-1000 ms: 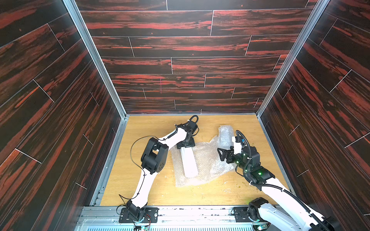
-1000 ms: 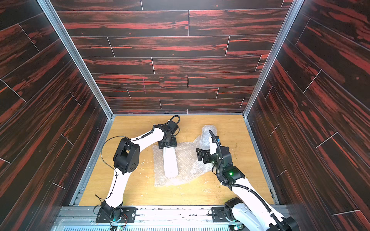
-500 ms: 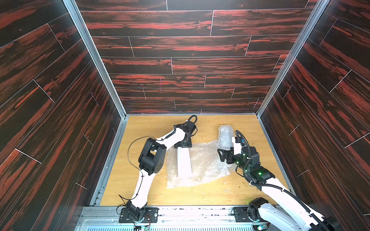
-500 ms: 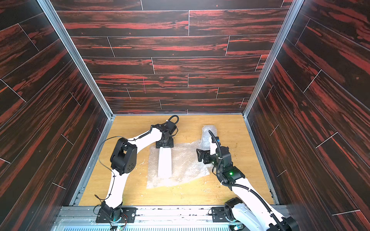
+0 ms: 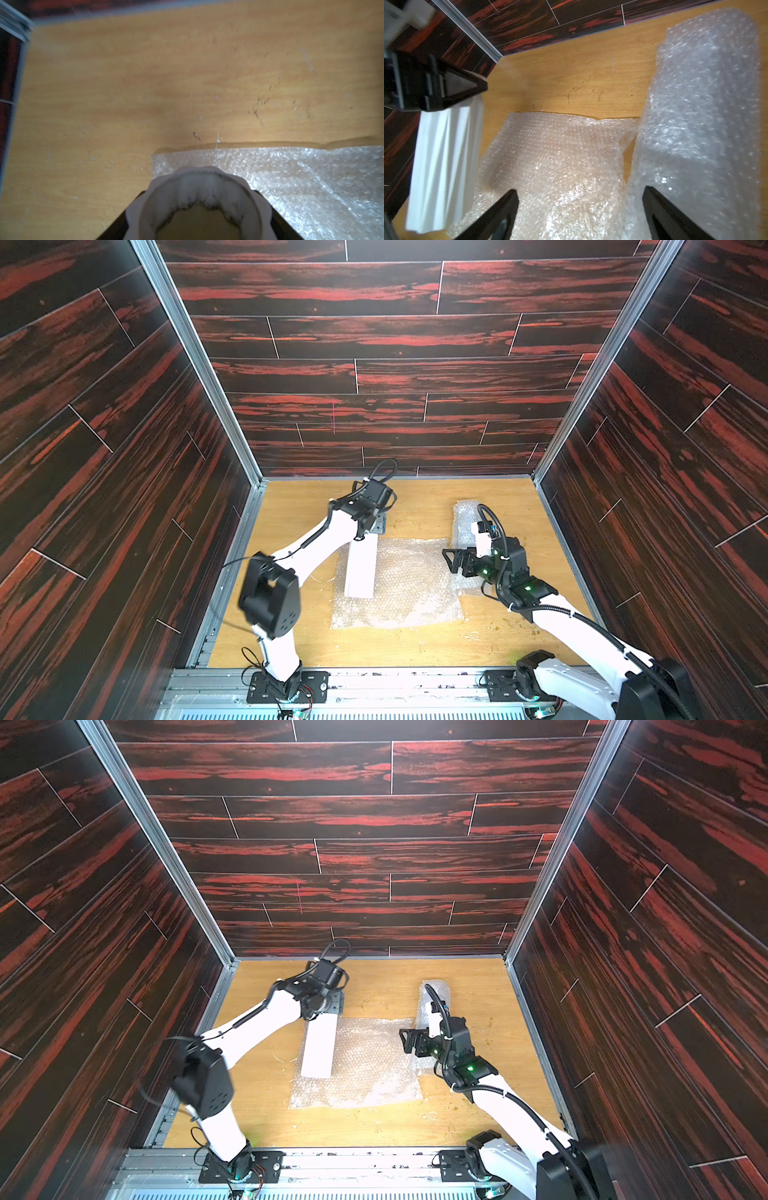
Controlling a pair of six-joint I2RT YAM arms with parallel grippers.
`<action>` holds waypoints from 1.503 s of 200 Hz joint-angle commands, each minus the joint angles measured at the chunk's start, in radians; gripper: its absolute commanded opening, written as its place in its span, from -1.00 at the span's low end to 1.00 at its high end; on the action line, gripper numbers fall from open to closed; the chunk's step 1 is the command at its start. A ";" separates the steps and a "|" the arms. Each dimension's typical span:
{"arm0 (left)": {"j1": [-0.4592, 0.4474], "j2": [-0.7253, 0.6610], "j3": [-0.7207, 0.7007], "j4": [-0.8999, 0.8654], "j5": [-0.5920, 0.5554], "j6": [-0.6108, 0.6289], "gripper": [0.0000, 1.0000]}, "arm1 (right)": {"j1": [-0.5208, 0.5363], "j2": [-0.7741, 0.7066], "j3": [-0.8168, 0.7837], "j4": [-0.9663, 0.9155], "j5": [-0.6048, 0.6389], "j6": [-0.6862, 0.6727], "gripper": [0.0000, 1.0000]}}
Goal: Unwrap the vase from the bubble wrap
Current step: Pick up the vase from the bubble wrap, then place the vase at the center of the board.
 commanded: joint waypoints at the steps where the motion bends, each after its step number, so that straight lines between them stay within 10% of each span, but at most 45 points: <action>1: -0.002 -0.090 -0.073 0.287 -0.145 0.108 -1.00 | 0.004 0.021 0.026 0.026 -0.047 0.031 0.92; 38: 0.007 -0.029 -0.092 0.659 -0.291 0.250 -1.00 | 0.005 0.010 0.039 0.008 -0.097 0.066 0.92; 97: 0.068 0.224 0.038 1.128 -0.203 0.352 -1.00 | 0.010 0.016 0.068 -0.075 -0.098 0.078 0.92; 203: 0.131 0.592 0.389 1.410 -0.191 0.476 -1.00 | 0.040 0.156 0.196 -0.151 -0.065 0.075 0.92; 261: 0.132 0.538 0.184 1.517 -0.207 0.436 -1.00 | 0.065 0.188 0.242 -0.142 -0.065 0.093 0.92; 300: 0.133 0.488 0.061 1.574 -0.200 0.422 -0.43 | 0.094 0.179 0.280 -0.172 -0.029 0.071 0.92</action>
